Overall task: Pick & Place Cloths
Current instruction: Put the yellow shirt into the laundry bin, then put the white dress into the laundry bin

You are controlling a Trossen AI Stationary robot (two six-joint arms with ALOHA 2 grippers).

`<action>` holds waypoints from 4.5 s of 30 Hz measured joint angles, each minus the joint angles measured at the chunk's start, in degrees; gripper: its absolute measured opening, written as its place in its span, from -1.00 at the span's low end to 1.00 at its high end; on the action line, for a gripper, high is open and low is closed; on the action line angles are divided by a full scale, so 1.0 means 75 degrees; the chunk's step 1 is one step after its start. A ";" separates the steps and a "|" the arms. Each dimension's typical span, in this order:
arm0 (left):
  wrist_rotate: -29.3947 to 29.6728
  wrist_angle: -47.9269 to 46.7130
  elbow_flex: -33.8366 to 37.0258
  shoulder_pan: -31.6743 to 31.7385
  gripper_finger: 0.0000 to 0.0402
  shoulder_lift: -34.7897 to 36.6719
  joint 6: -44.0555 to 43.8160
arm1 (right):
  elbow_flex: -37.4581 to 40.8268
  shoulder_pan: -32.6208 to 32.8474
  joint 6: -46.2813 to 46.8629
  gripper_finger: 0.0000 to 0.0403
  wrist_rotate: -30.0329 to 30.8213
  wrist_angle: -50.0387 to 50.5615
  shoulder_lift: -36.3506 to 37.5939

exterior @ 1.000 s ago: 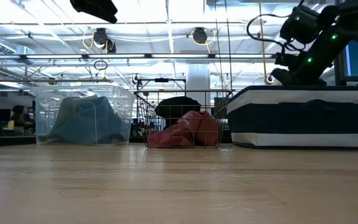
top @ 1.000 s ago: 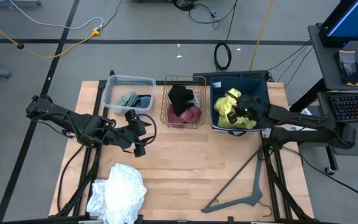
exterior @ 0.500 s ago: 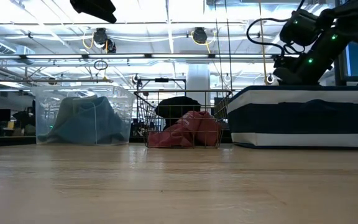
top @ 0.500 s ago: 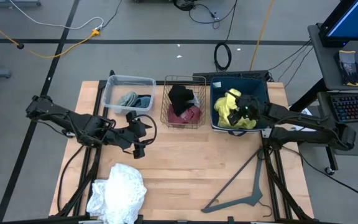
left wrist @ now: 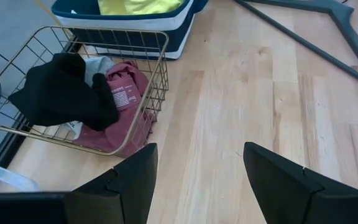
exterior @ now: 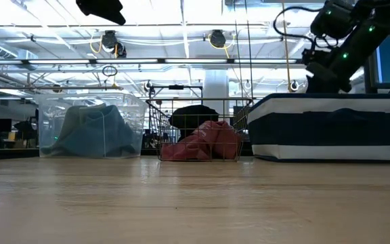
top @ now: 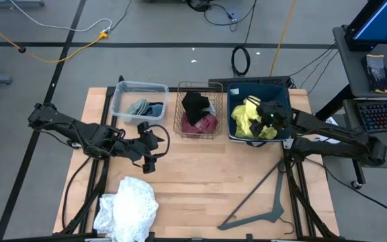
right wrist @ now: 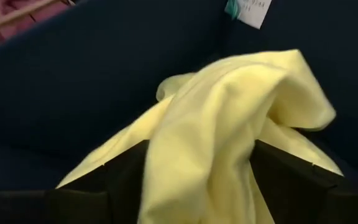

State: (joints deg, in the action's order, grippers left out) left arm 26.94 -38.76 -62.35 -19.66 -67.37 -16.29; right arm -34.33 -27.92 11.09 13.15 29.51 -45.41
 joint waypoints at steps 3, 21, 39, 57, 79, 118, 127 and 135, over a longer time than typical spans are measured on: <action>0.0000 0.0000 -0.0001 0.0000 0.20 0.0000 0.0001 | -0.0160 0.0000 -0.0058 0.32 -0.0178 0.0223 0.0170; -0.1935 -0.0006 -0.0001 -0.0276 0.20 0.0000 -0.0618 | -0.0576 0.0057 -0.0003 0.28 -0.1713 -0.0462 0.1700; -0.4008 -0.1025 0.0000 -0.1957 0.20 -0.0862 -0.7677 | -0.0576 0.0361 -0.0033 0.26 -0.2393 -0.1102 0.2119; -0.3928 -0.1188 0.0000 -0.2983 0.20 -0.1449 -1.1307 | -0.0576 0.0361 -0.0034 0.26 -0.2396 -0.1100 0.2114; -0.4291 -0.1389 -0.0057 -0.3853 0.20 -0.4666 -1.0928 | -0.0576 0.0361 0.0000 0.26 -0.2970 -0.1100 0.2113; 0.1208 0.1902 0.0035 -0.1913 -0.96 -0.3026 -0.3502 | -0.0571 0.0850 0.0036 0.26 -0.3431 -0.1236 0.2079; 0.1238 0.3778 0.0015 -0.1306 -0.96 -0.2091 -0.0617 | -0.0571 0.1736 -0.0038 0.26 -0.4455 -0.3329 0.1683; 0.0938 0.5107 0.0015 -0.0926 -0.96 -0.1755 0.1071 | -0.0571 0.2934 -0.0610 0.26 -0.5199 -0.5676 0.0491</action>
State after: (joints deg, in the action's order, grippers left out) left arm 33.97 -0.46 -62.24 -26.60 -80.54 -8.26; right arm -38.61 -5.92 6.51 -25.85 -13.06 -41.73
